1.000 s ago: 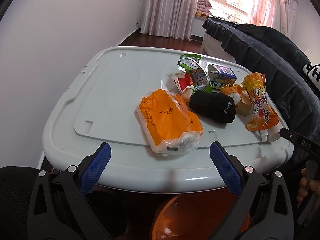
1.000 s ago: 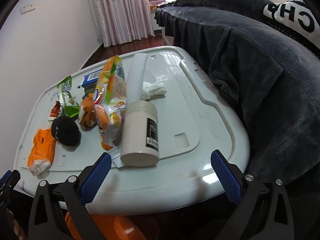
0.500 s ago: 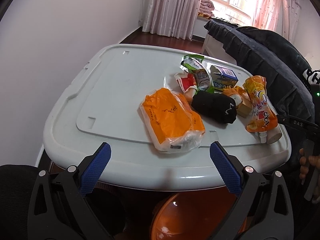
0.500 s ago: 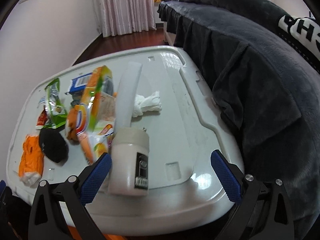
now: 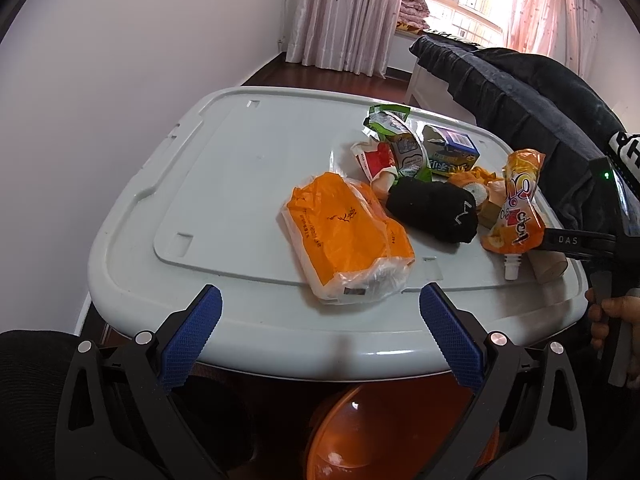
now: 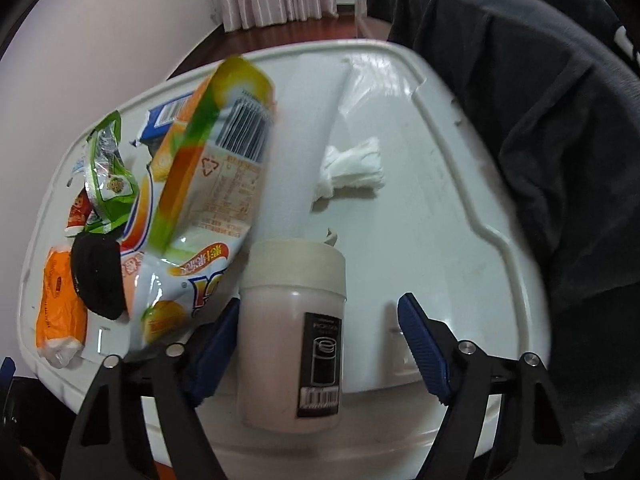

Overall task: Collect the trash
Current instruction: 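Grasp the white cylindrical container with the right tool while the left tool grasps the orange tissue pack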

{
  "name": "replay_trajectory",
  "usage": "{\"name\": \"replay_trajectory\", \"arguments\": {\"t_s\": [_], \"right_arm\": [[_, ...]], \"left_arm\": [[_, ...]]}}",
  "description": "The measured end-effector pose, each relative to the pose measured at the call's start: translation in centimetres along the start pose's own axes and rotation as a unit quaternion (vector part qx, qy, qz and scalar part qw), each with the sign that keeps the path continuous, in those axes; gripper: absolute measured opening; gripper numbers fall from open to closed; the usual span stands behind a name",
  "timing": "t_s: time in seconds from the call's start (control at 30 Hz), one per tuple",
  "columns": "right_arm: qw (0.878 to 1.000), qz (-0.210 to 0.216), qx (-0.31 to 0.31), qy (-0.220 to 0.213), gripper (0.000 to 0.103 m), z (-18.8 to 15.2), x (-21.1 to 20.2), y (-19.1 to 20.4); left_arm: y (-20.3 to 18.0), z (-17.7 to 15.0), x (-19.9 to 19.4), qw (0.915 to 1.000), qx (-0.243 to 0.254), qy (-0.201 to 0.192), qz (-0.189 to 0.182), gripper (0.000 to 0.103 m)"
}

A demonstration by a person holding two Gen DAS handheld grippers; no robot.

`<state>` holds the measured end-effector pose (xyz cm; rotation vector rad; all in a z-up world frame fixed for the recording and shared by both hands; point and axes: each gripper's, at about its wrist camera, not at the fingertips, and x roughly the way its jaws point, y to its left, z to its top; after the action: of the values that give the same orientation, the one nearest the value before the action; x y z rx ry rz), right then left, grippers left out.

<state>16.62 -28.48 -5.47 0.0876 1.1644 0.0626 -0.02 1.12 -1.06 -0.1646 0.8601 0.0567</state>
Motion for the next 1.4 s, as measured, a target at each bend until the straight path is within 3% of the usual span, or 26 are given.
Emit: {"name": "replay_trajectory", "arguments": {"t_s": [0.17,0.27,0.37,0.4,0.47,0.53,0.73,0.93,1.13,1.4], "right_arm": [[1.000,0.001,0.000,0.008,0.083,0.2,0.7,0.1],[0.998,-0.046,-0.053,0.004,0.083,-0.3,1.2,1.9],[0.998,-0.035,-0.054,-0.006,0.073,-0.4,1.0,2.0],[0.998,-0.032,-0.056,-0.009,0.064,-0.4,0.9,2.1],[0.998,-0.032,-0.057,-0.008,0.058,-0.2,0.8,2.1],[0.998,-0.029,-0.058,-0.014,0.046,-0.1,0.6,2.2],[0.998,-0.008,-0.044,-0.035,0.046,-0.7,-1.0,1.7],[0.990,0.027,-0.012,-0.141,0.046,-4.6,-8.4,-0.9],[0.986,0.038,-0.025,-0.160,0.046,-5.6,-9.3,-0.5],[0.983,0.047,-0.051,-0.172,0.046,-5.7,-9.4,0.6]], "left_arm": [[0.3,0.0,0.2,1.0000,-0.004,0.004,-0.001,0.097],[0.3,-0.1,0.2,1.0000,-0.004,0.004,0.001,0.097],[0.2,-0.1,0.3,1.0000,-0.002,0.006,0.002,0.097],[0.2,-0.1,0.4,1.0000,0.000,0.007,0.004,0.097],[0.1,-0.1,0.5,0.9999,0.003,0.008,0.008,0.097],[0.1,-0.2,0.5,0.9999,0.004,0.009,0.010,0.097],[0.2,-0.4,0.8,0.9998,0.007,0.011,0.018,0.097],[0.0,-0.4,0.6,0.9998,0.009,0.010,0.017,0.097],[-2.9,1.4,2.3,0.9993,0.024,0.022,0.015,0.097],[-6.1,3.0,6.5,0.9945,0.071,0.029,0.072,0.097]]}}
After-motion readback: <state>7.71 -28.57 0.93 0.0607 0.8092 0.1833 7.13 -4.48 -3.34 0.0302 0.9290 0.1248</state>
